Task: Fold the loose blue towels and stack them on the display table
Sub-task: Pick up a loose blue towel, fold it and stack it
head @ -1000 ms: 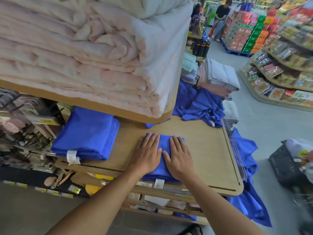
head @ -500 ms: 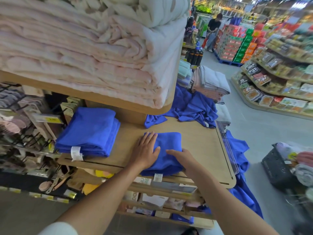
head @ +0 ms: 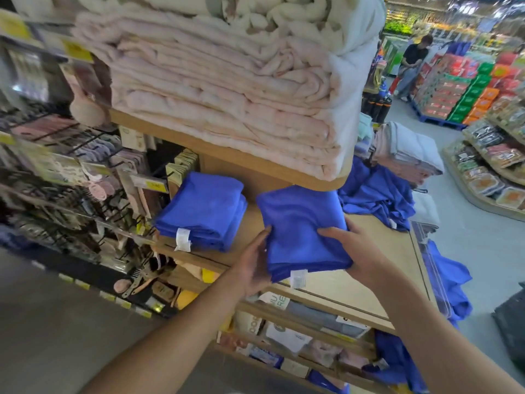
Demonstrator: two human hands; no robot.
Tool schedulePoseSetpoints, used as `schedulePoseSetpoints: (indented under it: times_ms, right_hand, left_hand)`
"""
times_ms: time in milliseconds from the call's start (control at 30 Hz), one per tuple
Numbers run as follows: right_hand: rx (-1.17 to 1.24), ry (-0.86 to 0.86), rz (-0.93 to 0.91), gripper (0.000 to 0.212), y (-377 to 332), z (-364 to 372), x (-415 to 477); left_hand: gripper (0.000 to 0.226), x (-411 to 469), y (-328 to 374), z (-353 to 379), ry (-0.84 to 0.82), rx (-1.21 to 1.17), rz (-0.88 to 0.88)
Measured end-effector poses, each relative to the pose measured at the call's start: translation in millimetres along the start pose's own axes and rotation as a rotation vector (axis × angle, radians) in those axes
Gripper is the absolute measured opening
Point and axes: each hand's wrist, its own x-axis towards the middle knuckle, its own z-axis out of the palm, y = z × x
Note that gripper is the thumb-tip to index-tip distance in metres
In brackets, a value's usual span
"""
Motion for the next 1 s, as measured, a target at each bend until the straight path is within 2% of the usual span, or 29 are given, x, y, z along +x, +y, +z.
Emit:
schedulePoseSetpoints:
  times_ms: [100, 233, 300, 367, 433, 467, 567, 600, 667, 800, 900, 1000]
  right_hand:
    - [0.148, -0.088, 0.020, 0.043, -15, 19, 3]
    - [0.262, -0.246, 0.074, 0.047, -24, 50, 11]
    - [0.252, -0.285, 0.114, 0.052, -24, 65, 17]
    - [0.220, -0.300, 0.129, 0.054, -20, 77, 21]
    - [0.163, -0.271, 0.141, 0.056, -13, 86, 25]
    - [0.125, -0.255, 0.148, 0.056, -9, 89, 27]
    - [0.058, -0.277, 0.164, 0.048, -4, 101, 34]
    - [0.061, -0.315, 0.163, 0.045, -6, 107, 37]
    - [0.064, -0.366, 0.147, 0.041, -14, 121, 50]
    - [-0.077, -0.313, 0.043, 0.020, -28, 154, 86]
    - [-0.133, -0.292, 0.049, 0.009, -17, 170, 112]
    - [-0.229, -0.216, 0.129, 0.012, 8, 178, 125]
  left_hand:
    - [0.075, -18, 27, -5, -0.006, -0.023, 0.036]
    - [0.089, -41, 49, -22, -0.057, -0.005, -0.090]
    - [0.092, -57, 49, -26, -0.184, -0.104, -0.094]
    - [0.095, -73, 58, -27, -0.260, -0.218, -0.046]
    - [0.096, -88, 75, -26, -0.185, -0.205, 0.088]
    - [0.090, -94, 83, -26, -0.087, -0.135, 0.167]
    - [0.037, -100, 115, -30, 0.232, 0.204, 0.277]
    - [0.029, -101, 129, -32, 0.319, 0.328, 0.307]
    - [0.028, -103, 163, -29, 0.423, 0.511, 0.379]
    - [0.035, -101, 243, -22, 0.536, 1.019, 0.507]
    - [0.060, -80, 272, -36, 0.694, 1.438, 0.445]
    - [0.071, -58, 257, -61, 0.793, 1.690, 0.305]
